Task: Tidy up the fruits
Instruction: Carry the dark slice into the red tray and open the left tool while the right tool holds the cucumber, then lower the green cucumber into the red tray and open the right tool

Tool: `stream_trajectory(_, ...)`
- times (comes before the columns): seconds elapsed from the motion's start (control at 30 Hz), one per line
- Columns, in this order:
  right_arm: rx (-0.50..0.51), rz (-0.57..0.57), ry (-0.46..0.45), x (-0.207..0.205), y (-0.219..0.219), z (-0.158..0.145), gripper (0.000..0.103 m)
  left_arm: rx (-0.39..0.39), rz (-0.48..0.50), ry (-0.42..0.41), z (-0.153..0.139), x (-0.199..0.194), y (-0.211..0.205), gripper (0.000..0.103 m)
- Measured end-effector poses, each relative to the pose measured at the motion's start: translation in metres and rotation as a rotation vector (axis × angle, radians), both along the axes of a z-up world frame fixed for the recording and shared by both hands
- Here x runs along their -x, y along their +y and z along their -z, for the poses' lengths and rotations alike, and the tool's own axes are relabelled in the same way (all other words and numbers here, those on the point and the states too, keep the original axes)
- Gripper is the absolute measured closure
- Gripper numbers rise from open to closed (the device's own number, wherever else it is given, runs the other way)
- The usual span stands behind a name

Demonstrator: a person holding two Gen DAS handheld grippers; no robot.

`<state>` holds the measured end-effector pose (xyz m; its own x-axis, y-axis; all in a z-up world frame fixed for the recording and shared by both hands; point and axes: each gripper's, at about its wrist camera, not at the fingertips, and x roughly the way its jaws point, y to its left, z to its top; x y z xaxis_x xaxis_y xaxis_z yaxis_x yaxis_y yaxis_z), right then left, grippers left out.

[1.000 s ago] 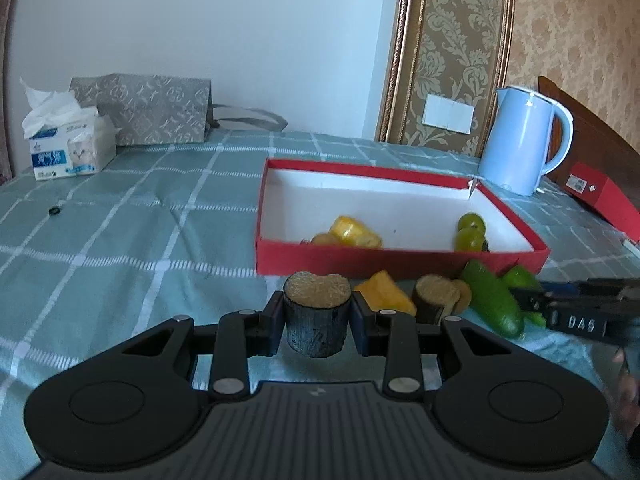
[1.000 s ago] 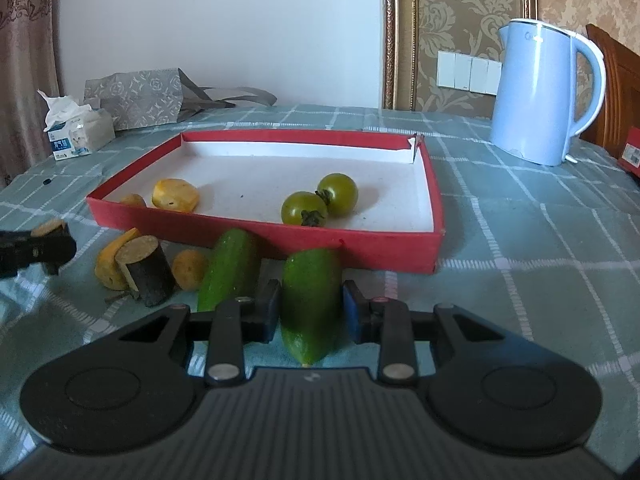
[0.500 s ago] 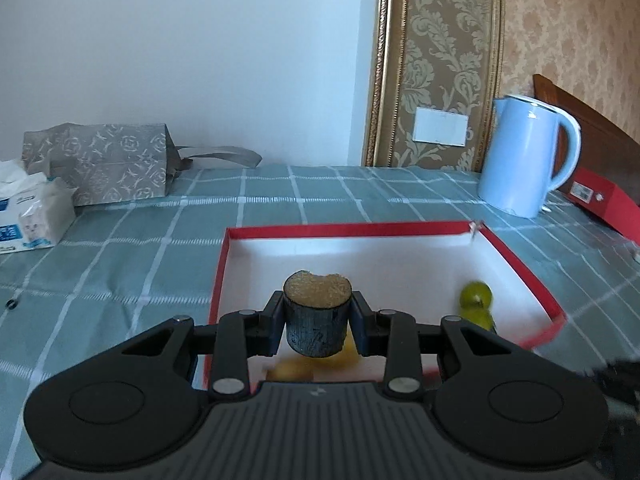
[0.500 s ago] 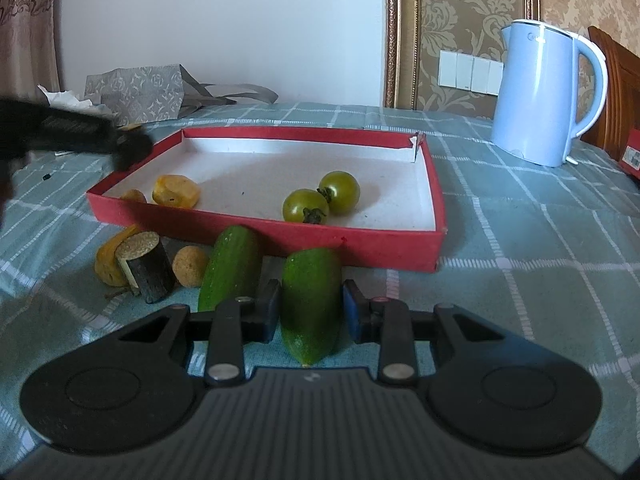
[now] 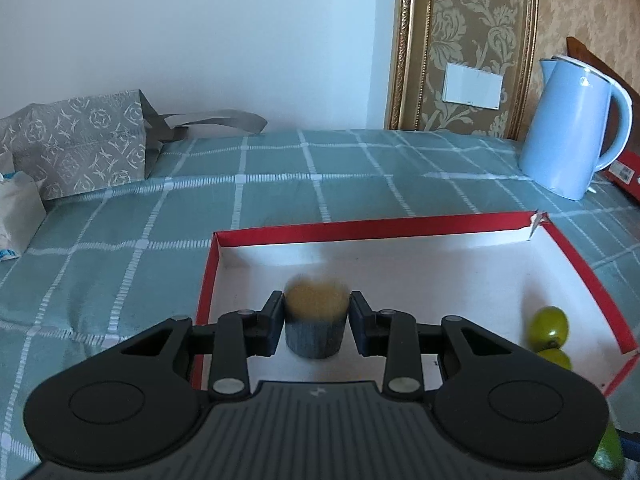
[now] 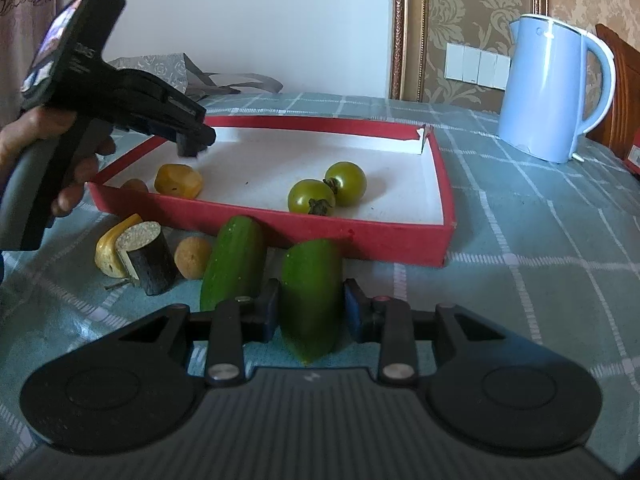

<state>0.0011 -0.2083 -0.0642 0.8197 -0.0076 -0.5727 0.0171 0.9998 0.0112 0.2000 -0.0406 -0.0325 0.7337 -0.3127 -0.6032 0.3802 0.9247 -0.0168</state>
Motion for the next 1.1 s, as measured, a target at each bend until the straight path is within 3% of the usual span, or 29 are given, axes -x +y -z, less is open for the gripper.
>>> stream_trajectory(0.03,0.000,0.000,-0.001,0.000,0.000,0.000,0.070,0.002,-0.010,-0.005,0.001,-0.002,0.001,0.049)
stream_trajectory(0.1,0.005,0.000,0.000,0.000,0.001,0.000,0.070,0.018,-0.026,-0.010,0.001,-0.003,0.005,0.033)
stream_trajectory(0.13,0.009,-0.001,0.000,0.000,0.001,0.000,0.070,0.033,-0.036,-0.022,0.000,-0.002,0.007,0.030)
stream_trajectory(0.33,0.010,-0.001,0.000,0.000,0.002,0.001,0.070,0.018,-0.094,-0.138,-0.013,0.020,0.022,0.030)
stream_trajectory(0.57,0.005,-0.010,0.001,0.001,0.002,0.001,0.067,-0.014,-0.126,-0.262,-0.014,0.096,0.046,0.022)
stream_trajectory(0.8,0.007,-0.010,0.001,0.001,0.002,0.001,0.067,-0.019,-0.163,-0.192,0.002,0.135,0.075,0.022)
stream_trajectory(1.1,0.007,-0.010,0.000,0.001,0.002,0.001,0.067,0.011,-0.156,-0.032,0.032,0.133,0.092,0.022)
